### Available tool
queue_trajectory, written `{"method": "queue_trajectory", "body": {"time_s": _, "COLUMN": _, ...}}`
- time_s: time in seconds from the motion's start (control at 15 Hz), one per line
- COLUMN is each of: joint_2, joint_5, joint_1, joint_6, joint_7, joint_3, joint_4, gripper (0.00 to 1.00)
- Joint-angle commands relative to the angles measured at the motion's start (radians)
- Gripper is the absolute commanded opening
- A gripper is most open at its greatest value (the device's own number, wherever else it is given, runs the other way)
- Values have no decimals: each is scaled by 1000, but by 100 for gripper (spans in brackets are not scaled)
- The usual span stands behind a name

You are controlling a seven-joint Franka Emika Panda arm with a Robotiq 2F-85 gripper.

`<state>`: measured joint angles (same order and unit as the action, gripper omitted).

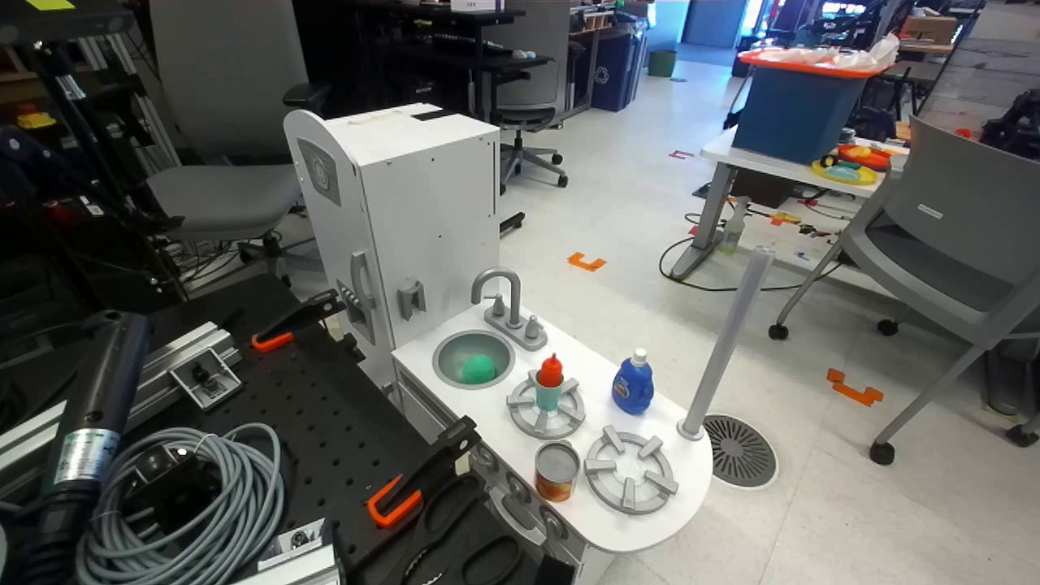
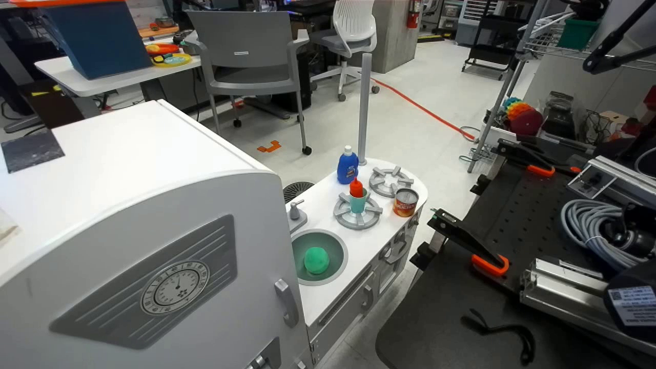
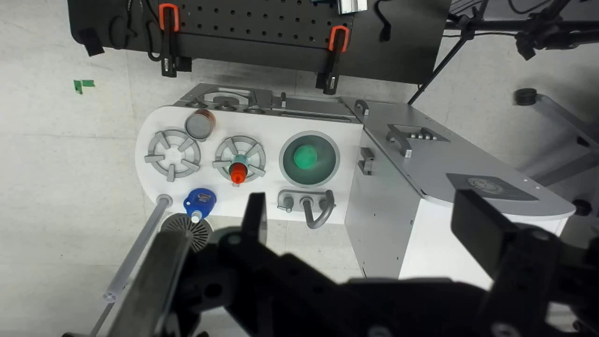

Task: Turn the faucet to the right

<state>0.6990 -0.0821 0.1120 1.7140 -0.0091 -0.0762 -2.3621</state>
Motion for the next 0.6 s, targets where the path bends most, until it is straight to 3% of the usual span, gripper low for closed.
{"method": "queue_trajectory", "body": {"time_s": 0.0, "joint_2": -1, "joint_5": -2, "joint_1": -4, "joint_6": -2, "joint_7": -2, "joint_3": -3, "joint_4": 2, "gripper": 100}}
{"method": "queue_trajectory", "body": {"time_s": 0.33, "joint_2": -10, "joint_5": 1, "joint_1": -4, "joint_6": 1, "joint_7": -3, "joint_3": -4, "joint_4": 4, "gripper": 100}}
{"method": "queue_trajectory", "body": {"time_s": 0.53, "joint_2": -142, "joint_5": 21, "joint_1": -29, "joint_6": 78, "joint_7": 31, "joint_3": -18, "joint_4": 20, "gripper": 100}}
